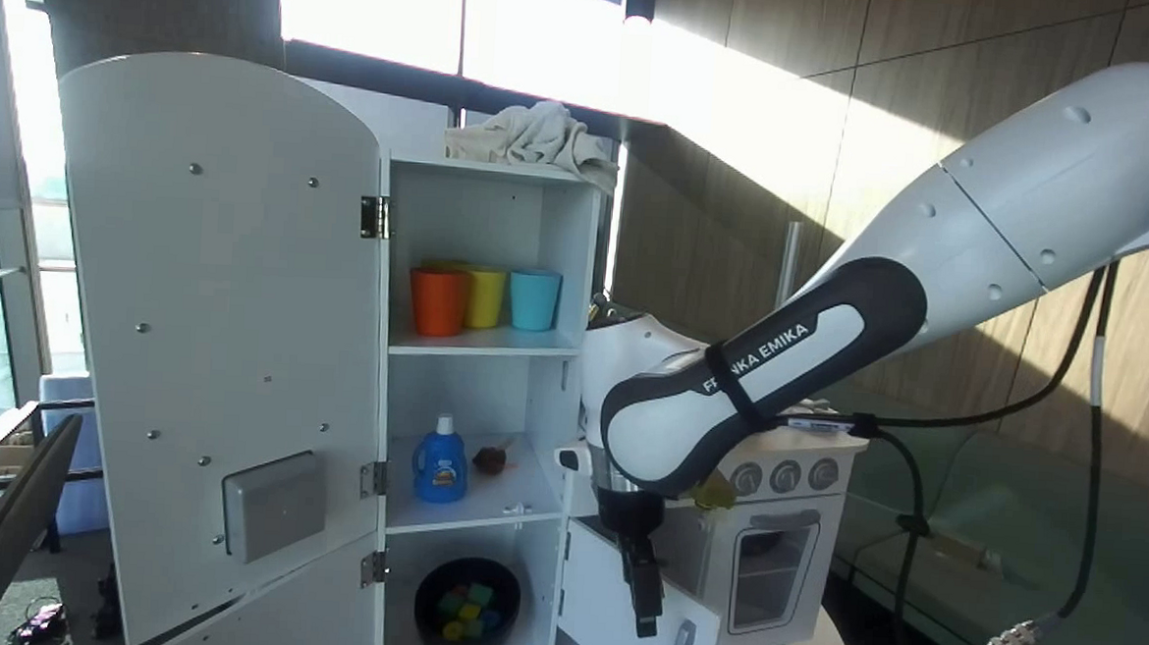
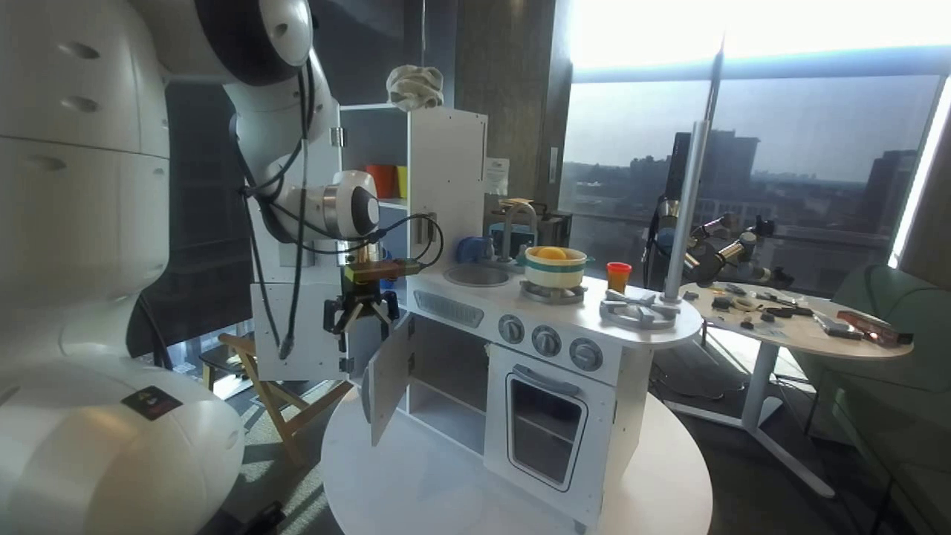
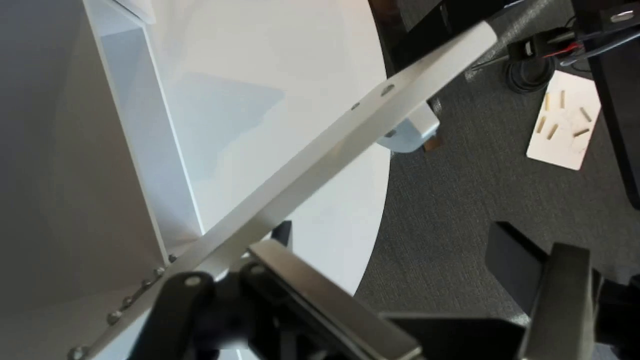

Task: Close the bottom middle cabinet door, then open the bottom right cabinet door

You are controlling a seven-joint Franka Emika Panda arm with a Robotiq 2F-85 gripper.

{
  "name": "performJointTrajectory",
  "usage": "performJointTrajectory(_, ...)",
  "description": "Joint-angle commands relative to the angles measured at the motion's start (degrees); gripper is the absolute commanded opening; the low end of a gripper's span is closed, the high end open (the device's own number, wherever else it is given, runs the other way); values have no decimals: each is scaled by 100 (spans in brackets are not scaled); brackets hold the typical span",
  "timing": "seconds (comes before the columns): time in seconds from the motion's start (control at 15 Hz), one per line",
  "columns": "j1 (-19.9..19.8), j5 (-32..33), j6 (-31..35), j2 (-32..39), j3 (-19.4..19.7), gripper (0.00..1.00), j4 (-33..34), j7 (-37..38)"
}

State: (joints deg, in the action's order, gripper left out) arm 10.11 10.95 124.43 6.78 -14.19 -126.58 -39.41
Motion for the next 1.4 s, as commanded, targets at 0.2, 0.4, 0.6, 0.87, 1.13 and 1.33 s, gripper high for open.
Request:
performJointTrajectory(0.2, -336, 292, 589, -463, 552, 100, -271, 319)
performJointTrajectory(0.4, -509, 310, 709, -434, 786, 100, -193, 477)
performJointTrajectory(0.6, -601, 148, 837, -522, 882, 100, -190, 531)
performJointTrajectory(0.87, -506, -441, 688, -910, 757, 100, -421, 223)
performJointTrajectory(1.13, -298, -802, 114, -1231, 632, 100, -766, 12)
performJointTrajectory(1.33, -133, -817, 448, -1579, 585, 100, -1328, -98)
